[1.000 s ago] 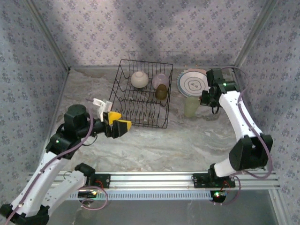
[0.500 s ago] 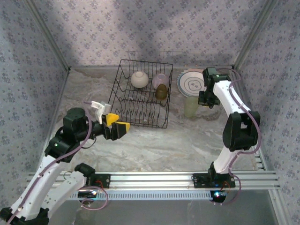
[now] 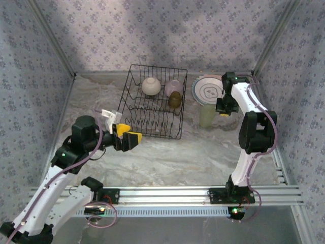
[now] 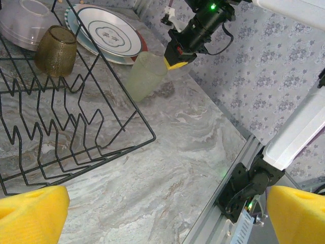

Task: Unload the mixed dishes from the dish rack

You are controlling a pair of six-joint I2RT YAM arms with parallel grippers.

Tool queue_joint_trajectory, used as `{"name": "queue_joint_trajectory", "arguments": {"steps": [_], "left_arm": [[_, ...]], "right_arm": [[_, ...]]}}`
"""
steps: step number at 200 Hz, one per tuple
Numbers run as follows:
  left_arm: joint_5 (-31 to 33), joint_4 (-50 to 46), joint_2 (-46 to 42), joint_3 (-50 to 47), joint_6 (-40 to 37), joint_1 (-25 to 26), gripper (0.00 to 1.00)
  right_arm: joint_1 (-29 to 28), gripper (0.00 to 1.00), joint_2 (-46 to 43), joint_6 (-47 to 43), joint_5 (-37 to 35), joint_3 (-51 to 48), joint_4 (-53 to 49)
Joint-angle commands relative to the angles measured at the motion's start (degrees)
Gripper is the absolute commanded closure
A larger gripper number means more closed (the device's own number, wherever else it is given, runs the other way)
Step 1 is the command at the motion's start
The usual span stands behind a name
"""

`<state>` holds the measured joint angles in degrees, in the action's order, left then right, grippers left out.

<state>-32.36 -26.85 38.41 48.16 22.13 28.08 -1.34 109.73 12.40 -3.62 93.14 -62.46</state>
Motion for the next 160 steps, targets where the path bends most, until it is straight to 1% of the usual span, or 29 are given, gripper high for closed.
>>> {"name": "queue_joint_trajectory", "arguments": {"steps": [1,79,108,160], "left_arm": [[-1.8,1.6,0.1,-0.7,0.4,-0.5,0.01],[-3.3,2.2,0.1,-1.1,0.7,-1.2,0.01],[-3.8,2.5,0.1,-1.2,0.8,-1.3,0.01],[-3.9,2.5,-0.1,-1.4,0.8,-1.3,0.01]], "right_arm": [[0.6,1.0,2.9,-1.5,1.2,2.9,-3.0],[1.3,1.0,7.7,-2.2,2.8,7.0,-5.7],[1.3,1.0,8.6,-2.5,1.9,7.8,-6.6],[1.5,1.0,11.0,-3.0,2.5,8.8,-7.8]]}}
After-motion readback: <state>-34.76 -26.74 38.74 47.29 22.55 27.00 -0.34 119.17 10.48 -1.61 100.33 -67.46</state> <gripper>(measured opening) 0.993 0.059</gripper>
